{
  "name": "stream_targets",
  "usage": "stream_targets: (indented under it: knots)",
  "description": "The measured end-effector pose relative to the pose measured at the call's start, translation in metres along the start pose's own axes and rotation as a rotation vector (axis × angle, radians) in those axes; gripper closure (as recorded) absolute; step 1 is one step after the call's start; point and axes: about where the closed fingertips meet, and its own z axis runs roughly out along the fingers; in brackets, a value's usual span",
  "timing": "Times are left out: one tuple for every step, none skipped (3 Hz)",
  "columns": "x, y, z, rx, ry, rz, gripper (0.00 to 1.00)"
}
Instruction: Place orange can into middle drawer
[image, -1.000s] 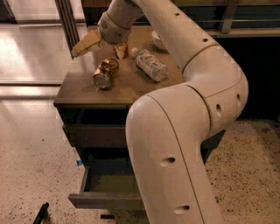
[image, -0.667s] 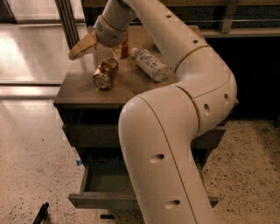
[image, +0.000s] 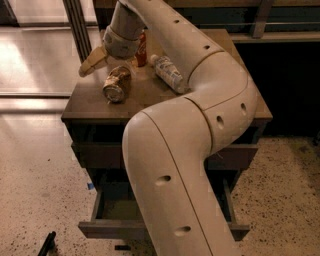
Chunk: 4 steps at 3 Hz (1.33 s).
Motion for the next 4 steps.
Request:
stream_targets:
  knots:
    - [-0.001,-0.001,0.002,0.003,-0.001,0.001,0.0]
    - [-0.001,-0.005,0.01,0.014,0.009,0.018,0.0]
    - [0.007,-0.018,0.022,0.017,0.032,0.066,0.0]
    - [0.007,-0.018,0.021,0.017,0.032,0.066,0.0]
